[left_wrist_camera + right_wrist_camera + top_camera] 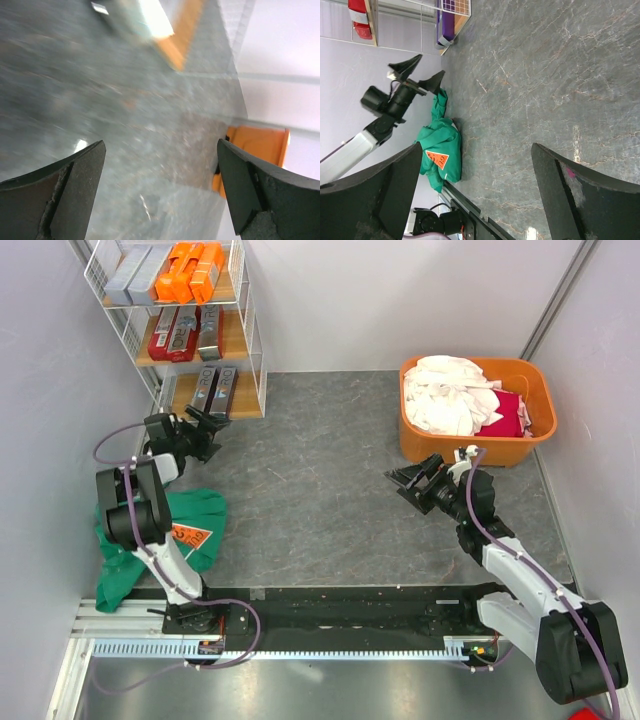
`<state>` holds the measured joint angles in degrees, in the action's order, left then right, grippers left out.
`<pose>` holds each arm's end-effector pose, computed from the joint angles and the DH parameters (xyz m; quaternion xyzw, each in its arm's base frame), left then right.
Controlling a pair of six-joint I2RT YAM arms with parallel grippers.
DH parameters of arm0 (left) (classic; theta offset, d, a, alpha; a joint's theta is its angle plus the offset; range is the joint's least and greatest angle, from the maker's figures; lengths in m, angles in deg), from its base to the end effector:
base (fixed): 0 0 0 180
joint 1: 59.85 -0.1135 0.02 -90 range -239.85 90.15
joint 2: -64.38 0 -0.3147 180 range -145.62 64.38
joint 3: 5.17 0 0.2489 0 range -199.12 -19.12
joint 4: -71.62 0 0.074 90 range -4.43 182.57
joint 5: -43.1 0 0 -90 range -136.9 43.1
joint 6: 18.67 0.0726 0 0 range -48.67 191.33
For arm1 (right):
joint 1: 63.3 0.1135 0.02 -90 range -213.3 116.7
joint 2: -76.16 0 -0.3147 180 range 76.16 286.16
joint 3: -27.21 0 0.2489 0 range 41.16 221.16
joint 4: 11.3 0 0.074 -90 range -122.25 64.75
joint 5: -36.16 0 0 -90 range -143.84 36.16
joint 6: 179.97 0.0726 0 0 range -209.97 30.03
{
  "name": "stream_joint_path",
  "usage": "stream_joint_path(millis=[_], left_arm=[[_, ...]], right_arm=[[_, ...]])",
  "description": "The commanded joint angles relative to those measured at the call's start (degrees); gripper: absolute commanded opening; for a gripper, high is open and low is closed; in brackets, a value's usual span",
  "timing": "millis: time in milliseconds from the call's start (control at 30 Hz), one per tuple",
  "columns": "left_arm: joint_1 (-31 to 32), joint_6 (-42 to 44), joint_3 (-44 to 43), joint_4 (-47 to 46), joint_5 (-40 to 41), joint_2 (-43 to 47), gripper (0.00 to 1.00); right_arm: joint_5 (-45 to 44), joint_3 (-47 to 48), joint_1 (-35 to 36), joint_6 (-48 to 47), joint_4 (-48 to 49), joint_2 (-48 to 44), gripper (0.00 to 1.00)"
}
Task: Place and organize the toothpastes onto the shelf
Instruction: Place the toothpaste on the shelf, then reset both arms
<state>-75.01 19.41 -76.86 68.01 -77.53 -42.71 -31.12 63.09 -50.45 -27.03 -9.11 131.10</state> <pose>0.4260 0.0771 0.1982 -0.3585 0.7734 -0.3669 0.3724 0.1979 0.0739 0.2489 0.2270 0.7631 0.4836 0.3637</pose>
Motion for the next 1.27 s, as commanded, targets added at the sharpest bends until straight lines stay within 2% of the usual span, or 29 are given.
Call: stream_joint_path(millis=[0,167,267,500,533,833,967,1233], left_arm=[[2.2,7.0,3.8,0.9,-0.7,11.6,1.00],[5.8,15.8,5.2,8.8,0.4,19.5,1.00],[9.2,20.6,4.9,17.2,2.8,23.8,1.00],[14.5,25.9,7.2,27.9,9.2,35.0,1.00],[17.0,26.3,8.1,28.6,9.6,36.2,1.00],[22.6,27.5,14.0,36.1,14.5,46.9,1.00],[23.2,26.8,17.1,38.0,14.2,51.8,1.00],[23.5,27.0,19.1,37.9,13.3,55.4,1.00]], right_arm=[[0.9,1.7,-0.3,-2.0,1.1,-2.3,0.98],[-0.2,2.9,-0.3,-4.1,-1.7,-3.7,0.98],[-1.1,4.1,-0.3,-5.9,-4.2,-4.4,0.98],[-3.6,4.9,-0.3,-9.1,-7.9,-6.1,0.98],[-4.0,5.0,-0.4,-9.9,-9.0,-6.3,0.98],[-5.3,4.7,-0.4,-14.5,-15.7,-9.0,0.98],[-7.0,4.3,-0.3,-16.5,-19.7,-11.1,0.98],[-9.9,5.0,-0.4,-20.1,-23.0,-14.8,0.98]])
